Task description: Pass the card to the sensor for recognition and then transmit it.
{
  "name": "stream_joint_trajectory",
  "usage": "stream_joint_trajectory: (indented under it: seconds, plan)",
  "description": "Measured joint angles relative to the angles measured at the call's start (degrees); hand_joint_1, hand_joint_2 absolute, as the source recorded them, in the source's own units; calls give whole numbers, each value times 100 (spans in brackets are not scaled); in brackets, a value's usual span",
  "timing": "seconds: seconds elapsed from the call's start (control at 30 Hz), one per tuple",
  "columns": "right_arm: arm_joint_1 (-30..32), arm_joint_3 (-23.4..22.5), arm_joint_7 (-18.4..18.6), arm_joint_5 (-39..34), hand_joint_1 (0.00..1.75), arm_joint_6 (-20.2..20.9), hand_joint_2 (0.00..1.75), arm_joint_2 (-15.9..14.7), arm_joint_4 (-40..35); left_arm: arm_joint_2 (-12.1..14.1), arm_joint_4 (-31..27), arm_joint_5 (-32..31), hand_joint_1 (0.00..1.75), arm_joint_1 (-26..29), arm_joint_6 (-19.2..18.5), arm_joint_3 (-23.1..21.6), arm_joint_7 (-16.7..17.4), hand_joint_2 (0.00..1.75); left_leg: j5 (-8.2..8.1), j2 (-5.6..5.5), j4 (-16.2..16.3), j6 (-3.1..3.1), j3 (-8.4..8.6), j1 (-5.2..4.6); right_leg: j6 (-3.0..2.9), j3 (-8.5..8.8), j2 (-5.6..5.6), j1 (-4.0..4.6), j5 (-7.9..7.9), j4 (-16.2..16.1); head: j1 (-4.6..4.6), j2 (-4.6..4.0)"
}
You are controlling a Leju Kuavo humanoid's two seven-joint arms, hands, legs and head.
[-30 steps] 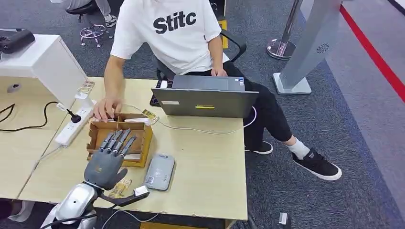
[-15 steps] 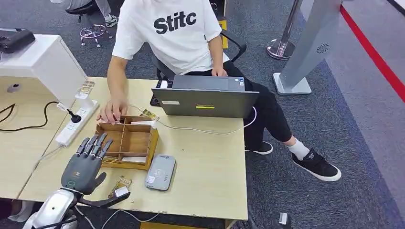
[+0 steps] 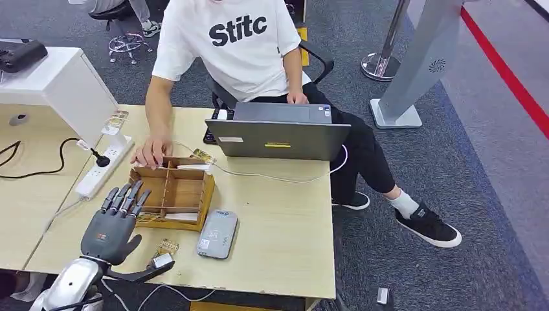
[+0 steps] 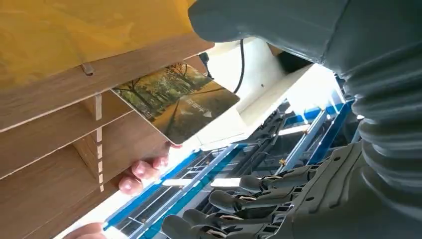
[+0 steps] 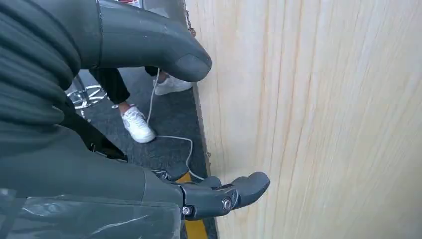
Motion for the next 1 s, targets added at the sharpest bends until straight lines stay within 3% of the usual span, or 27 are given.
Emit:
stream_joint_trajectory:
  seconds: [0.13, 0.17, 0.2, 0.87, 1.0]
  plan:
    - [0, 4, 2, 0, 0, 0, 175, 2, 0, -4, 4, -9, 0, 0, 7, 0, -17, 175, 0, 0, 0, 0, 0, 0, 0, 0, 0, 0, 0, 0, 0, 0]
    - [0, 7, 2, 0, 0, 0, 175, 2, 0, -7, 9, -13, 80, -2, 7, 0, -22, 175, 0, 0, 0, 0, 0, 0, 0, 0, 0, 0, 0, 0, 0, 0]
    - [0, 7, 2, 0, 0, 0, 175, 0, 0, -7, 9, -20, 175, -2, 7, 0, -26, 175, 0, 0, 0, 0, 0, 0, 0, 0, 0, 0, 0, 0, 0, 2]
    - [1, 17, 0, -55, 0, -7, 175, 0, 0, -72, 55, 30, 175, -14, 16, 33, -153, 175, 0, 1, 0, 0, 0, 0, 0, 0, 0, 0, 0, 0, 0, 2]
    - [3, 24, -7, -72, 0, -7, 175, 0, 0, -120, 55, -2, 175, -16, 278, 37, -153, 175, 0, 1, 0, 0, 0, 0, 0, 0, 0, 0, 0, 0, 0, 2]
